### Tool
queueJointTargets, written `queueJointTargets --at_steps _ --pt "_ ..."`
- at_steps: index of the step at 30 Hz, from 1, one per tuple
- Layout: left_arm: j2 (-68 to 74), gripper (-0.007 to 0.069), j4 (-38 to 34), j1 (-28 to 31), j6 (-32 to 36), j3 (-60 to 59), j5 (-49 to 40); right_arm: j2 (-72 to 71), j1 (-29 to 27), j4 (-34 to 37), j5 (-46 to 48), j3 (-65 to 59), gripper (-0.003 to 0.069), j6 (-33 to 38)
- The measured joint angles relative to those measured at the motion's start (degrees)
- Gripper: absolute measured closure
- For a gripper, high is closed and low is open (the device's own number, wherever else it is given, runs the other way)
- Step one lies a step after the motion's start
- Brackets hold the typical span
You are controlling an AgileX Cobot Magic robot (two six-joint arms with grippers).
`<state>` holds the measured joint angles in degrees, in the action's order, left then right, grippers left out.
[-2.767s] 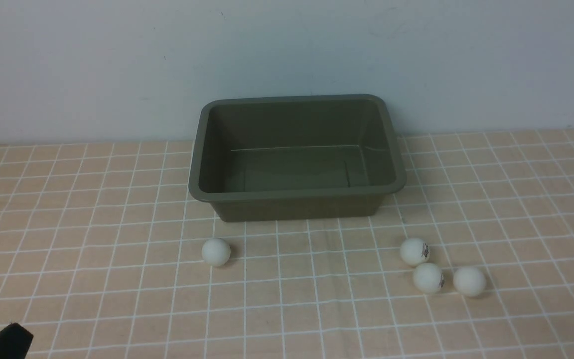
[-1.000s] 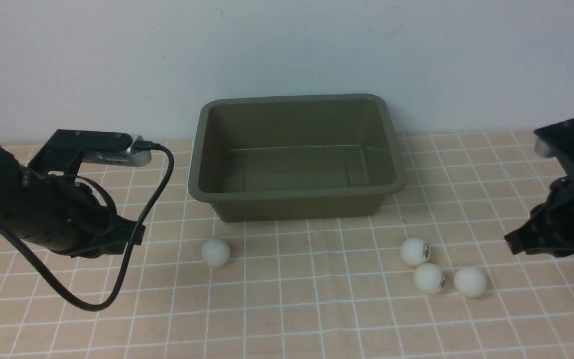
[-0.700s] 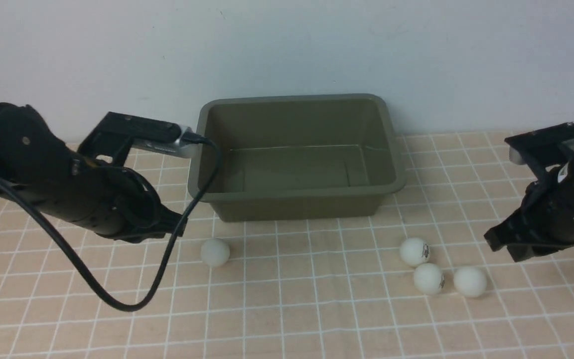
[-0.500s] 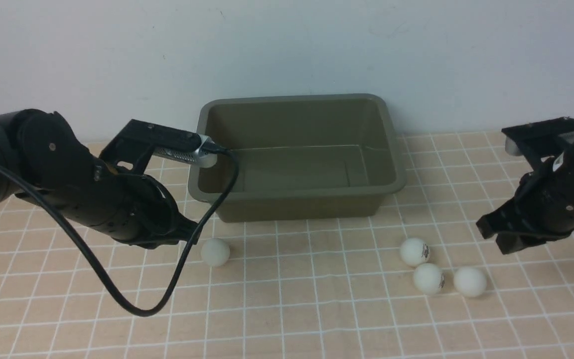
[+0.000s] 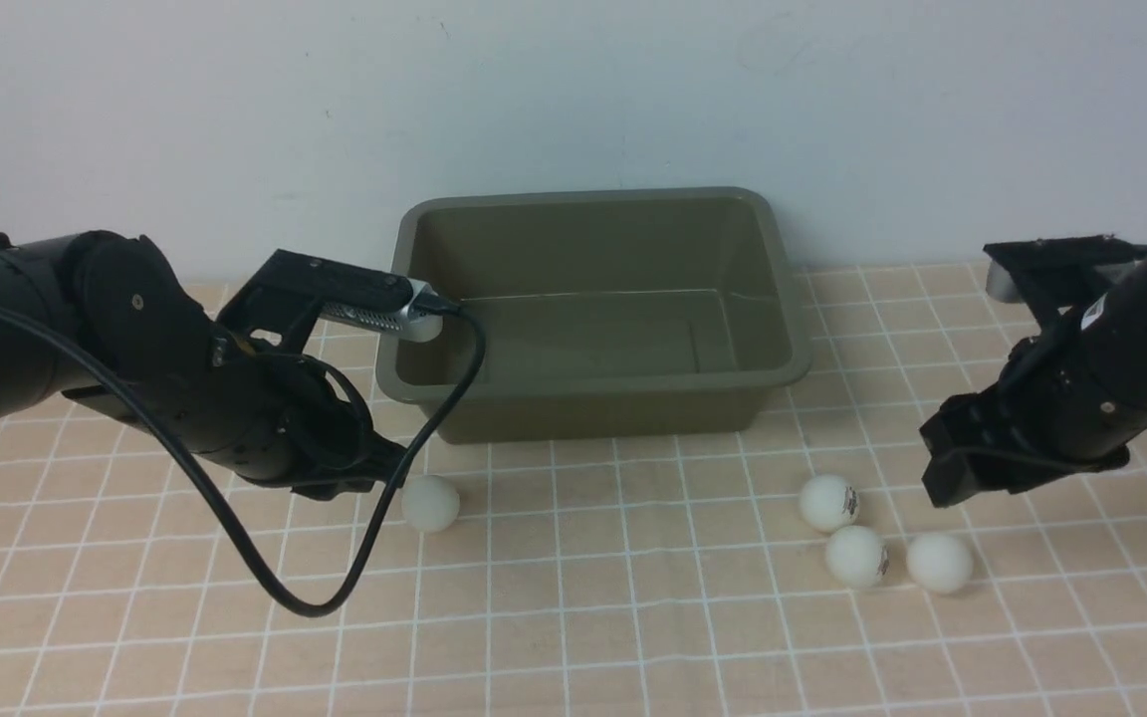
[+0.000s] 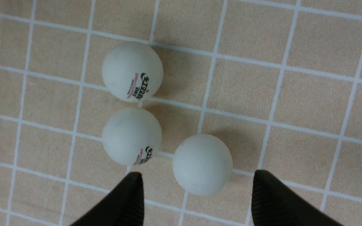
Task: Put the table tennis balls into the box on the light coffee tablecloth.
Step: 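Reach for and grasp a ping pong ball on the table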
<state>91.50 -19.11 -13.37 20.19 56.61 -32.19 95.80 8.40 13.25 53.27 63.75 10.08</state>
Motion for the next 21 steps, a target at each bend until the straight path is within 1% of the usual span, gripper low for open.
queueJointTargets --at_steps 9,21 --pt "0.0 0.0501 0.0 0.0 0.0 0.0 1.2 6.1 0.0 0.0 -2.7 0.1 0.0221 0.0" --pt "0.0 0.0501 0.0 0.0 0.0 0.0 1.6 11.3 0.0 0.0 -3.1 0.2 0.0228 0.1"
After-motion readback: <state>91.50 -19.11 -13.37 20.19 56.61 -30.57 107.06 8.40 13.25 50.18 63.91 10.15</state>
